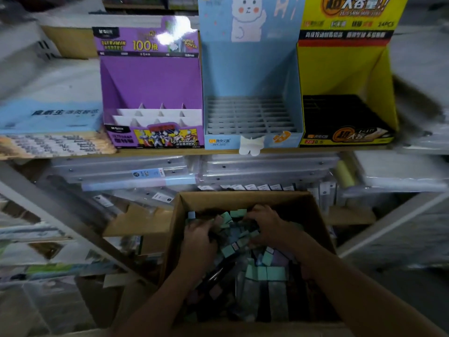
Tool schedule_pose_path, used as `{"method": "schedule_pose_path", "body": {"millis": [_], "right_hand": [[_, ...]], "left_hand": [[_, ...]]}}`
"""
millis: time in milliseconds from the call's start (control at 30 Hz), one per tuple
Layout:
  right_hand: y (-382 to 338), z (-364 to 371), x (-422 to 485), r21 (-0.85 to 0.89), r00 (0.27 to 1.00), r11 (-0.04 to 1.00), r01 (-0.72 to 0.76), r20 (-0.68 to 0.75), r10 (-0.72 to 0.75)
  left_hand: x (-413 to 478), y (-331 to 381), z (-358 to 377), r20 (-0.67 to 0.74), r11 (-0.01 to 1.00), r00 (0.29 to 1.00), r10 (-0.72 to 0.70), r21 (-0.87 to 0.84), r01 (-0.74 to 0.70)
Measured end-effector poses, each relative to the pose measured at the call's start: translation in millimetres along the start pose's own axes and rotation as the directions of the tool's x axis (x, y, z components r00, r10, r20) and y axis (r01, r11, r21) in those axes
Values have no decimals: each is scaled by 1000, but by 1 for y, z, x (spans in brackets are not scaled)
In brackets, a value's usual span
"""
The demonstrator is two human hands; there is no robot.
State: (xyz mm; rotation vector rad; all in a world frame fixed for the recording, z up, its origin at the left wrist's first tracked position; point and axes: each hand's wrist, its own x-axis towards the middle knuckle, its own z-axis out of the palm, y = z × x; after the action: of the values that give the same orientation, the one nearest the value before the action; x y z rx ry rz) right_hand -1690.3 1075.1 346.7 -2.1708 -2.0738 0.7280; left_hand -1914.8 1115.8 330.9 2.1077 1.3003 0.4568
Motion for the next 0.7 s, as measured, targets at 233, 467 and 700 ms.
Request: {"method": "schedule_pose_path", "body": {"millis": [233, 467, 700], "right_hand": [[-3, -2, -2, 68, 1000, 998, -3, -17, 5], [10, -8, 5, 129, 998, 990, 62, 14, -65], [21, -7, 6, 211, 994, 972, 103, 10, -107]], "left_hand": [[-5, -6, 2, 61, 985, 998, -20, 171, 9], [-7, 7, 3, -109, 992, 989, -101, -87, 91], [-13, 14, 9, -127, 952, 983, -132, 260, 162]]}}
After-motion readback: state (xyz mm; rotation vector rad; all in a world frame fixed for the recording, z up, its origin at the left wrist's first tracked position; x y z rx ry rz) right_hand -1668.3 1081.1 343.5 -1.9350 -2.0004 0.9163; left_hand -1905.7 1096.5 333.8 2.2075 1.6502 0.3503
